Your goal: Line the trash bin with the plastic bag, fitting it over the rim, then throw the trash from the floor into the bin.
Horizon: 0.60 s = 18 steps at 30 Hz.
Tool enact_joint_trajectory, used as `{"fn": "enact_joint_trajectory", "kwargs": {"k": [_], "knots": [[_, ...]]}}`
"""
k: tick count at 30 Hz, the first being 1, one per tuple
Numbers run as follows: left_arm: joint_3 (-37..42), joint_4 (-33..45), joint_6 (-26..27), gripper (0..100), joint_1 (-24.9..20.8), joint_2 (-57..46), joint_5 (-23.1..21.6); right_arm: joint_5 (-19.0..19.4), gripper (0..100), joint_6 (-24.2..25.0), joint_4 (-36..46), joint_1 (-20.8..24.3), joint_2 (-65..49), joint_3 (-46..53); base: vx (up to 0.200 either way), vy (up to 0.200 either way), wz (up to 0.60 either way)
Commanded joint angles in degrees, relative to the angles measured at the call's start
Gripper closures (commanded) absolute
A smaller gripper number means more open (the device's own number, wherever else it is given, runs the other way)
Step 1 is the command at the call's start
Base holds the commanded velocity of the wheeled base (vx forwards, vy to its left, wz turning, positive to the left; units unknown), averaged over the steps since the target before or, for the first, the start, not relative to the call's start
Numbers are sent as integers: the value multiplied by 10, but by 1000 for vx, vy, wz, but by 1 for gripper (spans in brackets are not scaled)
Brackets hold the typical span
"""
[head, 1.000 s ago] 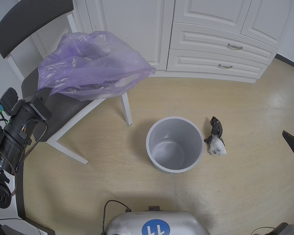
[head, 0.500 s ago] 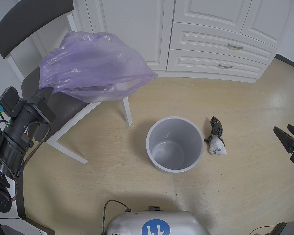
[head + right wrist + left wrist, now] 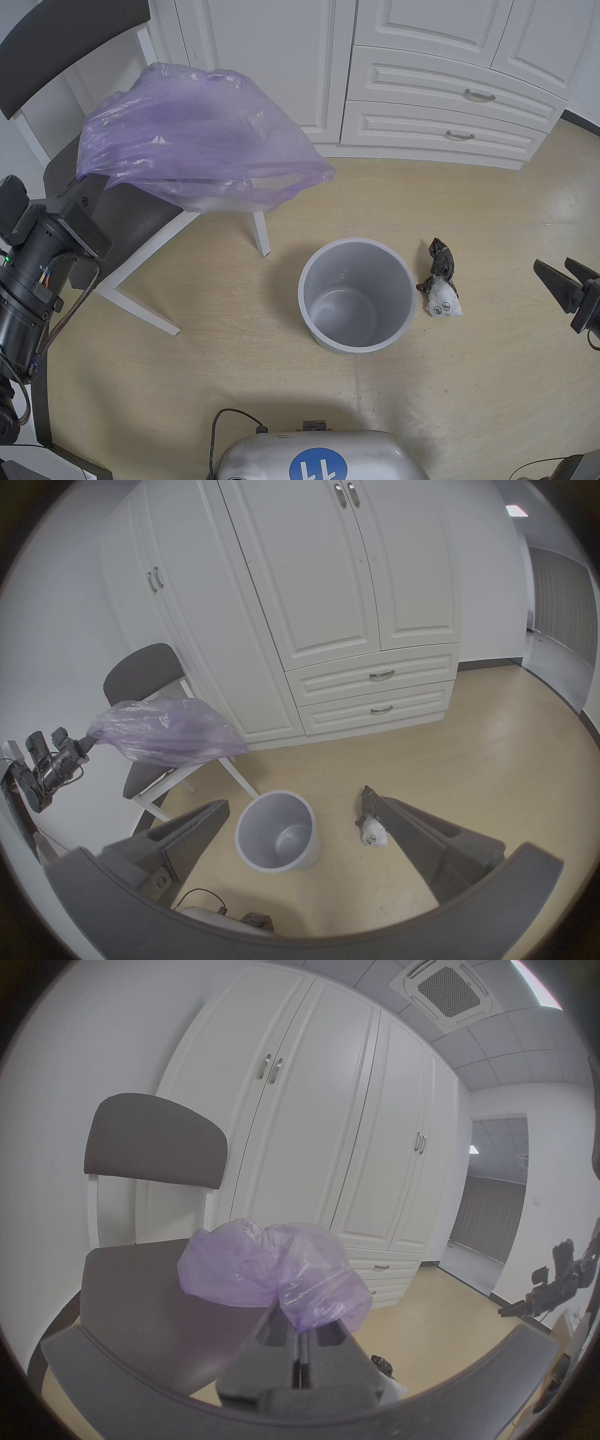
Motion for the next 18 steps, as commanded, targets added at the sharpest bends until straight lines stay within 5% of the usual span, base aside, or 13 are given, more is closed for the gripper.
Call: {"fn": "enact_joint_trajectory", "kwargs": {"k": [1, 18], "knots": [[2, 0, 11, 100, -21, -17, 1, 0, 0, 1, -1, 3, 6, 1, 0, 0, 0], [29, 1, 38, 100, -93, -3, -1, 3, 0, -31, -1, 19, 53, -53, 0, 0, 0]]}}
